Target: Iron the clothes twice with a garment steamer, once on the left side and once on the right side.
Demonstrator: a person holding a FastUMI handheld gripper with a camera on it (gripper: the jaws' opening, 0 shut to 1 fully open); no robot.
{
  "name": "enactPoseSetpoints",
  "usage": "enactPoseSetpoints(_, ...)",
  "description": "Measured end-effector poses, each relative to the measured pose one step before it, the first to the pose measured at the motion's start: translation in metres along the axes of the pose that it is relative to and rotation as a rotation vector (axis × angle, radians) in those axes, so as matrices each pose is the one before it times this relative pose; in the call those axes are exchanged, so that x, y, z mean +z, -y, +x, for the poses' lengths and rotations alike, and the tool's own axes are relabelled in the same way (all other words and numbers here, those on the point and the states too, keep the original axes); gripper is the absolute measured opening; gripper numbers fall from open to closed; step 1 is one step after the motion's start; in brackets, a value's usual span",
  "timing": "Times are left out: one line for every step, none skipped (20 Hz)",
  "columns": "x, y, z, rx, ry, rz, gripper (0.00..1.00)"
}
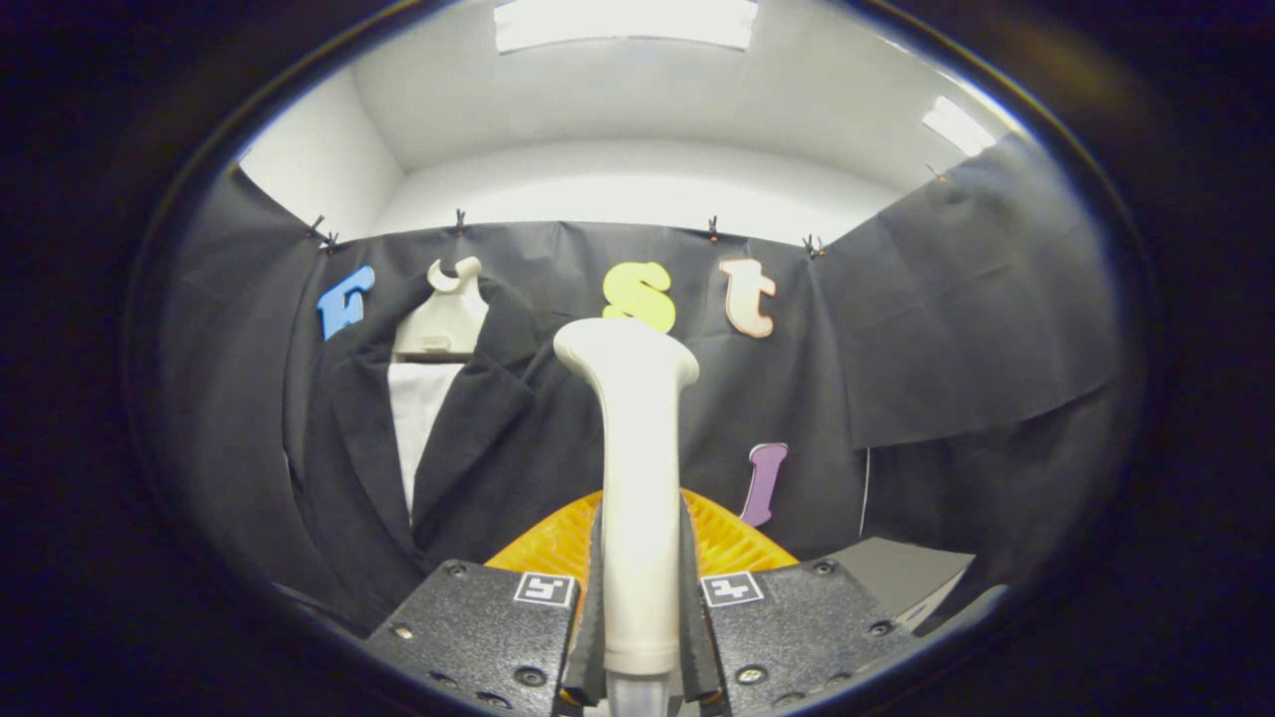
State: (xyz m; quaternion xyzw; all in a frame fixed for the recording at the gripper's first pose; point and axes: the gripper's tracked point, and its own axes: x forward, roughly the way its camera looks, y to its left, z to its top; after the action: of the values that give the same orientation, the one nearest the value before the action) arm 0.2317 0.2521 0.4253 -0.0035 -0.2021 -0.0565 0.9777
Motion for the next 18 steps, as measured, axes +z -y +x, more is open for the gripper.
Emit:
enactPoseSetpoints(0.00675, -0.00823, 0.00718, -0.00345, 0.02902, -0.00542, 0.33)
enactPoseSetpoints(0.00346, -0.00669, 0.00665, 0.00574, 0.01248, -0.00826, 0.33)
enactPoseSetpoints(0.00124, -0.00788, 0.00648, 0.00937, 0.01022, -0.00327, 0.33)
enactPoseSetpoints(-0.00021, -0.00608, 0.00386, 0.01414, -0.00107, -0.00289, 0.33)
enactPoseSetpoints(0.00110, -0.00778, 0.00615, 0.01052, 0.00266, 0.00087, 0.33)
enactPoseSetpoints(0.00112, -0.00507, 0.00456, 0.00384, 0.00471, -0.00517, 0.33)
enactPoseSetpoints(0.00128, -0.00437, 0.00450, -0.00031, 0.00580, -0.00603, 0.33)
enactPoseSetpoints(-0.00148, -0.00346, 0.00286, 0.00009, 0.00341, -0.00588, 0.33)
enactPoseSetpoints(-0.00277, -0.00430, 0.00154, 0.00167, 0.00027, -0.00861, 0.33)
enactPoseSetpoints(-0.00348, -0.00298, 0.00071, 0.00038, -0.00024, -0.01327, 0.33)
enactPoseSetpoints(-0.00392, -0.00232, -0.00077, -0.00147, -0.00178, -0.01087, 0.33)
enactPoseSetpoints(-0.00595, -0.00322, -0.00165, 0.00013, -0.00532, -0.00492, 0.33)
enactPoseSetpoints(-0.00661, -0.00389, -0.00147, 0.00523, -0.00923, -0.00327, 0.33)
enactPoseSetpoints(-0.00704, -0.00401, -0.00072, 0.00704, -0.01201, -0.00323, 0.33)
enactPoseSetpoints(-0.00655, -0.00203, -0.00125, 0.00413, -0.01549, -0.00491, 0.33)
enactPoseSetpoints(-0.00610, -0.00125, -0.00137, 0.00372, -0.01295, 0.00032, 0.33)
enactPoseSetpoints(-0.00582, -0.00125, -0.00127, 0.00229, -0.01046, 0.00260, 0.33)
enactPoseSetpoints(-0.00457, 0.00033, -0.00279, -0.00076, -0.00849, 0.00087, 0.33)
